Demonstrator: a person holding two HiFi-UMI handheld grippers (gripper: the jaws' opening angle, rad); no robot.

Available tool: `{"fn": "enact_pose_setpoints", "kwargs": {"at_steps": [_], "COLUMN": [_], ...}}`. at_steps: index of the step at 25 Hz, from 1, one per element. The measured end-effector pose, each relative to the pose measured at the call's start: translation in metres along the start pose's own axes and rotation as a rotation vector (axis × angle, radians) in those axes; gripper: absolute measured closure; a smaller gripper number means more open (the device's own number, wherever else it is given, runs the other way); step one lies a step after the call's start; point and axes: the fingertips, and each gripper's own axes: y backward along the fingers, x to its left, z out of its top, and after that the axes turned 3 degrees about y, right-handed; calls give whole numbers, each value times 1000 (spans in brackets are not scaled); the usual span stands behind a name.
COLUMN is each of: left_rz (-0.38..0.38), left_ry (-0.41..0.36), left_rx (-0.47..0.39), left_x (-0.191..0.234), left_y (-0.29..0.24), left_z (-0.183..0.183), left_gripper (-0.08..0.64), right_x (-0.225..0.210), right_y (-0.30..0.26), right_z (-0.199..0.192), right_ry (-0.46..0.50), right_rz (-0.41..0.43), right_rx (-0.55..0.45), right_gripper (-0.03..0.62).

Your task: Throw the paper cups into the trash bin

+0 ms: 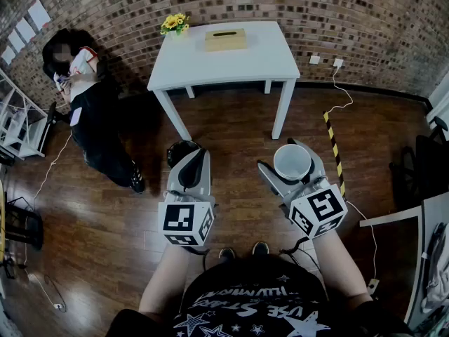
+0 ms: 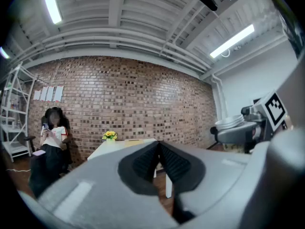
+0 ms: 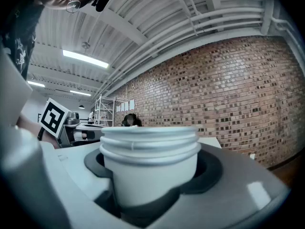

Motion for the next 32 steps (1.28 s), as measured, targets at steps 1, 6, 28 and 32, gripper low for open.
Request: {"fn": "enact_pose_setpoints", "kwargs": {"at_steps": [1, 6, 28, 32], "left_rz": [7, 42, 2, -53], "left_ry": [-2, -21, 12, 25], "left_rx": [-1, -14, -6, 7], "left_x": [-1, -7, 108, 128], "left_y": [0, 2, -182, -228], "left_z": [0, 3, -3, -3], "left_gripper": [555, 555, 555, 555], "right_x": [-4, -25, -124, -150], "right_y": [2, 10, -176, -211], "right_z": [0, -2, 2, 15], "right_ry": [-1, -14, 5, 16], "right_rz": [6, 32, -46, -116], "right_rx": [-7, -19, -40, -72], "right_gripper": [229, 229, 229, 229]}}
